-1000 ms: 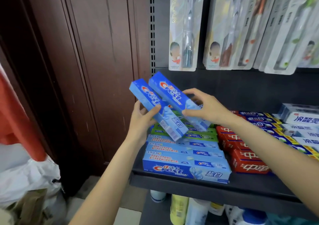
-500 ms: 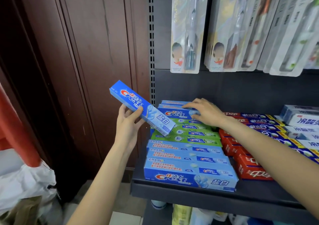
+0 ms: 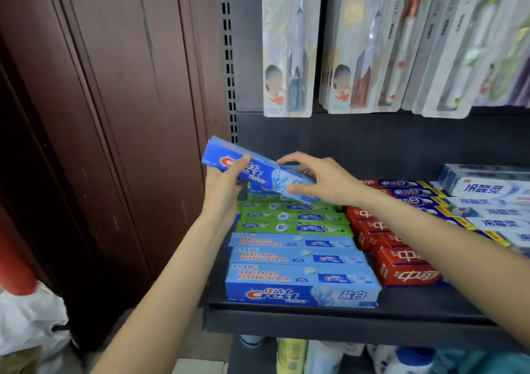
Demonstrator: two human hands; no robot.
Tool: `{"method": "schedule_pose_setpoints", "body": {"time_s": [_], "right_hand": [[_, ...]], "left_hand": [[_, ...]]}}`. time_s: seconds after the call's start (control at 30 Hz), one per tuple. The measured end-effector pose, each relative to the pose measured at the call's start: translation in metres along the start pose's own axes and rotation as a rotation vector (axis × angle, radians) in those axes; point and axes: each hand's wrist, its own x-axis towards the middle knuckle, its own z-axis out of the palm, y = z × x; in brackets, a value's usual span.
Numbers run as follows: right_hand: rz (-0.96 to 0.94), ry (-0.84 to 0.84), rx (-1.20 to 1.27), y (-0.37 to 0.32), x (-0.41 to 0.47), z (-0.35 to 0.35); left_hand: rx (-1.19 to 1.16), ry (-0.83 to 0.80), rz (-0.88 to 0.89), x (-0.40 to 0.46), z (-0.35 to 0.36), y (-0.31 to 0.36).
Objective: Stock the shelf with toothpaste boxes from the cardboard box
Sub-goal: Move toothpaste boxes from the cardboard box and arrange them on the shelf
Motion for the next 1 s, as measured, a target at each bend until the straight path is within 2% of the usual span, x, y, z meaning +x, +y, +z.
{"method": "schedule_pose_setpoints", "body": {"time_s": [0.1,0.17,0.3,0.37,0.47,0.67,0.83,0.93,1.0], "right_hand": [[-0.024,0.128,-0.321,0.015,-0.004,-0.009],[-0.044,0.108,-0.458,0.026,-0.007,-0.010],[0.007,-0.099,-0.480,0.040,-0.012,-0.004],[0.002,-0.045,-0.535,0.043,-0.013,-0.001],[-0.019,0.055,-0.637,0.047,-0.013,0.002],[-0.027,0.150,-0.596,0.034,-0.026,0.005],[0.164,0.391,-0.161,0.038,-0.044,-0.018],[0.276,0.393,-0.179,0.050,-0.049,-0.036],[0.334,0.318,-0.154,0.055,-0.045,-0.037]], "left_hand": [[0.293,0.055,0.078,0.017,-0.024,-0.002],[0.514,0.047,0.117,0.025,-0.038,-0.007],[0.764,-0.090,0.018,0.031,-0.047,-0.021],[0.831,-0.163,-0.021,0.032,-0.050,-0.029],[0.900,-0.184,0.018,0.030,-0.051,-0.036],[1.175,-0.182,0.204,0.022,-0.049,-0.037],[1.069,-0.151,0.354,0.007,-0.056,-0.034],[1.258,-0.286,0.560,0.012,-0.055,-0.022],[1.358,-0.402,0.587,0.025,-0.050,-0.018]]}}
